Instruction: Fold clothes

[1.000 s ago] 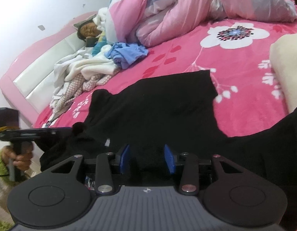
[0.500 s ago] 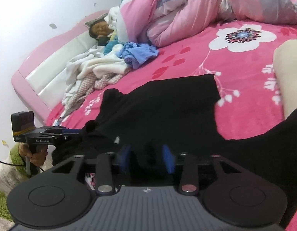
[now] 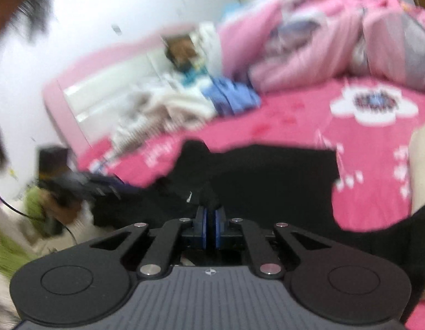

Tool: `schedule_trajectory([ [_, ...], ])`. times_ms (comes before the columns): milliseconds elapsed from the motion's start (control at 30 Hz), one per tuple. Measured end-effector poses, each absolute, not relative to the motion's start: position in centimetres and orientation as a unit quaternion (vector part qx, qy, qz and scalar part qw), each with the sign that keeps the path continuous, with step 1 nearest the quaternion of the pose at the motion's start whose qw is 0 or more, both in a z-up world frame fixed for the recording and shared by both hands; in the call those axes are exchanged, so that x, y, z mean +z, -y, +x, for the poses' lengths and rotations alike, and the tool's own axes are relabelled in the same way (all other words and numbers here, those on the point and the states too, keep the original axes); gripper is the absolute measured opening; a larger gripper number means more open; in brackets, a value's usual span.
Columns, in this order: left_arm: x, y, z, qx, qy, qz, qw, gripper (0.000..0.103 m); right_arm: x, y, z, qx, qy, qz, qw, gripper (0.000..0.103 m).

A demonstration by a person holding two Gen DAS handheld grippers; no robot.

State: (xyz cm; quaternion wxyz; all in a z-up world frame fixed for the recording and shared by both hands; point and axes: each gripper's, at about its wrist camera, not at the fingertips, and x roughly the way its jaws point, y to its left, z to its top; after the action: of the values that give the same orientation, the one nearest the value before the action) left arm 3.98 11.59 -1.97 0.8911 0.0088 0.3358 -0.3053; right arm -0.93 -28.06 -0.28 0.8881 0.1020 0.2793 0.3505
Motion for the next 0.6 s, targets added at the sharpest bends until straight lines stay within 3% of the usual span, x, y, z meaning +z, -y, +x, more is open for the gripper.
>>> schedule_trajectory([
  [133,-2.2,-10.9,4.2,-0.304,-0.332,0.027,0.892,0.037,-0.5,29.3,-1.9,0.324,-0.292,0.104,0.894,0.006],
  [467,-2.9,-8.9,3.8,-0.336,-0.328,0.067,0.880,0.037,-4.6,30.2,-1.0,0.266,-0.329,0.140,0.895,0.007],
  [600,-3.4,-8.5,3.9,-0.336,-0.331,0.078,0.878,0.037,-5.6,30.6,-0.7,0.242,-0.357,0.142,0.891,0.017],
])
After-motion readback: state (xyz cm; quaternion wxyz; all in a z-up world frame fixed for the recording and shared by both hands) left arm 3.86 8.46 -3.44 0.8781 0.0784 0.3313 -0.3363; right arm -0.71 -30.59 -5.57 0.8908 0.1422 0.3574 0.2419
